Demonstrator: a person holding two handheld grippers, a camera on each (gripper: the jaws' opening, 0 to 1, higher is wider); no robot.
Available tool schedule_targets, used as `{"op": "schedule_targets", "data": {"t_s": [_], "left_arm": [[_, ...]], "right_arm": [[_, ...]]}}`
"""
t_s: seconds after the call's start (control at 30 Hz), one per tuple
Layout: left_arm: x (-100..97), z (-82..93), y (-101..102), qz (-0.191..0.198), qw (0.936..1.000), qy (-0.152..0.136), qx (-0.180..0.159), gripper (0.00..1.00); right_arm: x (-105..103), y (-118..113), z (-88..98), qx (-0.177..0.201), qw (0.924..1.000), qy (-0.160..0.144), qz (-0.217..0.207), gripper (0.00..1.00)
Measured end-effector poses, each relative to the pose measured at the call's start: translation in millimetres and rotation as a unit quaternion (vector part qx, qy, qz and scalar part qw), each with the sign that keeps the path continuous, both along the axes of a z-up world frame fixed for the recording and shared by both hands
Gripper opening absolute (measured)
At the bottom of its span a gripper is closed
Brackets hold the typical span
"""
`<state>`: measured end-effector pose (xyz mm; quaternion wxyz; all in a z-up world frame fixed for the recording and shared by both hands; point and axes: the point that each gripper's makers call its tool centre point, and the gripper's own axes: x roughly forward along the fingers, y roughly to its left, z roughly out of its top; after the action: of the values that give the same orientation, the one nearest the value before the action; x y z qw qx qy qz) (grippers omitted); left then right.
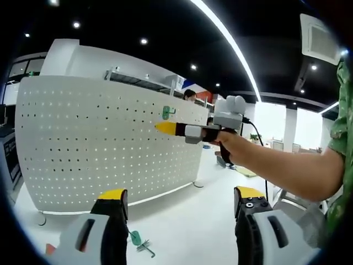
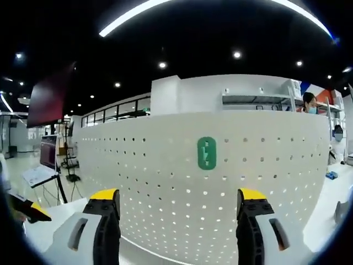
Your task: Insert the hook assembly into the mounting plate slot until the hook locks in place.
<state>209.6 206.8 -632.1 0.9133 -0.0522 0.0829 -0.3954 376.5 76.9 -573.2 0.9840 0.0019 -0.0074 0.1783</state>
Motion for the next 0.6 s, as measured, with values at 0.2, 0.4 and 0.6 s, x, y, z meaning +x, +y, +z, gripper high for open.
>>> {"op": "schedule_targets", "data": {"t_s": [0.2, 0.4, 0.6], "left_arm": [[0.1, 2.5, 1.5, 0.002, 1.0, -0.004, 0.001, 0.81], [-1.2, 2.7, 2.8, 0.004, 1.0, -0.004, 0.002, 0.81], [-2.7, 3.1, 4.1, 0.005, 1.0, -0.006, 0.003, 0.81]], "right_arm": [[-8.0, 1.7, 1.1, -0.001, 1.0, 0.0, 0.004, 0.9], [-17.1, 3.3, -0.1, 0.0, 1.0, 0.003, 0.009, 0.9], [-26.3, 3.2, -3.2, -0.007, 0.9999, 0.006, 0.011, 0.9]]}}
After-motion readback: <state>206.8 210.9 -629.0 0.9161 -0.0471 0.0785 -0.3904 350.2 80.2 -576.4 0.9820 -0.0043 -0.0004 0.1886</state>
